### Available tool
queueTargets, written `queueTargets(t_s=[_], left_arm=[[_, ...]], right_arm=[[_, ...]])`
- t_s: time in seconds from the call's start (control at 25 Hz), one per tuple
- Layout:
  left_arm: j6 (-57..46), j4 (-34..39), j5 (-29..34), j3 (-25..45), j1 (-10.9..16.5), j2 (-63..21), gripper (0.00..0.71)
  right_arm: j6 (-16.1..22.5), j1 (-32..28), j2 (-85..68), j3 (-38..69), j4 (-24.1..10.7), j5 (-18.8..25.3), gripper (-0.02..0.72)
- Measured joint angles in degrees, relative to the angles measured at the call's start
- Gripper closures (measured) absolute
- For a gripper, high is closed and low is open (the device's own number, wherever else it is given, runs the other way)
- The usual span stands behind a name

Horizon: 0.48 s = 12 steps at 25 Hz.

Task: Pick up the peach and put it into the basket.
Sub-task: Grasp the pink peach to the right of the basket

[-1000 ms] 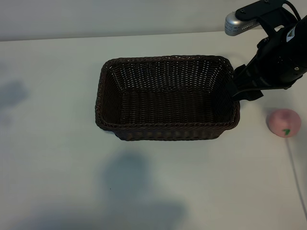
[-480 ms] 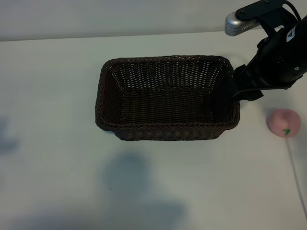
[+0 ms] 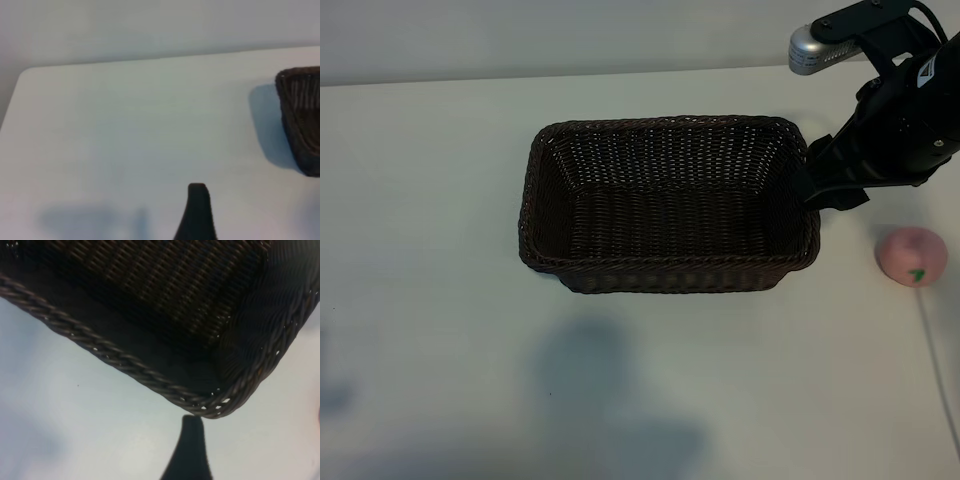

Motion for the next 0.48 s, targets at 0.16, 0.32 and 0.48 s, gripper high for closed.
queueTargets(t_s=[0.16, 0.32, 0.48], left_arm=[[-2.75, 2.36, 2.56, 1.91, -1.42, -1.20, 0.115], [-4.96, 4.96, 2.56, 5.77, -1.64, -2.10, 0.115], [-5.17, 5.27, 2.56, 11.83, -1.64, -4.99, 0.115]], right_arm=[[0.00, 0.00, 0.00, 0.00, 0.00, 0.00, 0.109], [0.00, 0.00, 0.00, 0.00, 0.00, 0.00, 0.109], [0.00, 0.00, 0.00, 0.00, 0.00, 0.00, 0.109]])
